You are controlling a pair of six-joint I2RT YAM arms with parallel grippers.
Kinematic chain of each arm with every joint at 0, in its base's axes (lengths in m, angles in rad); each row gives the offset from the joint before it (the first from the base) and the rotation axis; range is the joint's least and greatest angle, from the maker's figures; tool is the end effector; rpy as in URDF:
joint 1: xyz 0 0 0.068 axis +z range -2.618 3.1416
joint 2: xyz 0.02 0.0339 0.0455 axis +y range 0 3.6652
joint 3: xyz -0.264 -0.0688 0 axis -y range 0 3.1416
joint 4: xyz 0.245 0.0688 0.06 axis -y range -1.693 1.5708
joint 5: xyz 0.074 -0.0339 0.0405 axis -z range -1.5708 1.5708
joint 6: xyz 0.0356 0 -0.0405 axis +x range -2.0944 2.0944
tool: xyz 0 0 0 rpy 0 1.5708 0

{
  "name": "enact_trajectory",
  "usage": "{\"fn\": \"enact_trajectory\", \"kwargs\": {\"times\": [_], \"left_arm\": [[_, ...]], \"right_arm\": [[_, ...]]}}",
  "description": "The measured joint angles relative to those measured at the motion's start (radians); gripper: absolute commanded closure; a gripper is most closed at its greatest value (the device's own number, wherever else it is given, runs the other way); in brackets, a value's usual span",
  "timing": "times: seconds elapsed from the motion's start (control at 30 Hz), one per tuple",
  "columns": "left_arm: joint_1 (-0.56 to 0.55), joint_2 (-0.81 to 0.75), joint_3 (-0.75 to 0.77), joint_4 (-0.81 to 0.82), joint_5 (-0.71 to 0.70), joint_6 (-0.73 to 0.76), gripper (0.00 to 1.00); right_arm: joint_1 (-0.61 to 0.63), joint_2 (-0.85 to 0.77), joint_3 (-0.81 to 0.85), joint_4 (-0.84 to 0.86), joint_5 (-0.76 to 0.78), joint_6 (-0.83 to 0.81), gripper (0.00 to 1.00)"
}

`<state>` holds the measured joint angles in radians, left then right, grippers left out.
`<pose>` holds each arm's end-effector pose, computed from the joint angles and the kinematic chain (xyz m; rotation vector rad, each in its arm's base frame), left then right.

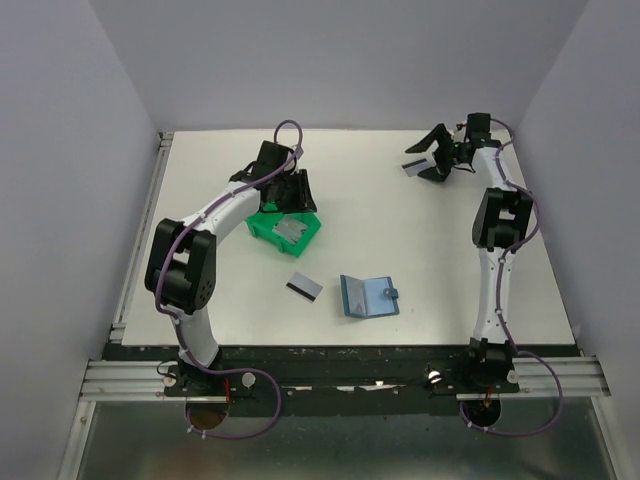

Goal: Put the credit cards into the card holder
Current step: Move the credit card to the center of the board.

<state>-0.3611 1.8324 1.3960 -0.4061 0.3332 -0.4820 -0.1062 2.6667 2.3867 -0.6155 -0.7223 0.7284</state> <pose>0.3769 -0.1548 0.2390 0.0089 2.5049 -0.7734 0.5691 -0.0370 0.1456 0.7035 2.3973 1.1568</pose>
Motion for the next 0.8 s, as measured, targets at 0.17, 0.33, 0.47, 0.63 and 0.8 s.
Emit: {"fn": "enact_trajectory", "kwargs": {"times": [0.17, 0.33, 0.47, 0.63, 0.8], "left_arm": [[0.0, 0.0, 0.0, -0.001, 0.0, 0.0, 0.55], [0.0, 0.0, 0.0, -0.003, 0.0, 0.0, 0.55], [0.0, 0.0, 0.0, -0.004, 0.0, 0.0, 0.55], [0.0, 0.0, 0.003, -0.008, 0.0, 0.0, 0.55], [0.0, 0.0, 0.011, -0.012, 0.0, 0.0, 0.55]], "right_arm": [[-0.014, -0.011, -0.022, 0.099, 0.0, 0.016, 0.0], [-0.057, -0.01, -0.003, 0.219, -0.006, 0.09, 0.0], [-0.086, 0.007, 0.014, 0.309, -0.006, 0.165, 0.0], [-0.101, 0.05, 0.034, 0.307, 0.022, 0.232, 0.0], [-0.092, 0.068, 0.05, 0.227, 0.064, 0.239, 0.0]]}}
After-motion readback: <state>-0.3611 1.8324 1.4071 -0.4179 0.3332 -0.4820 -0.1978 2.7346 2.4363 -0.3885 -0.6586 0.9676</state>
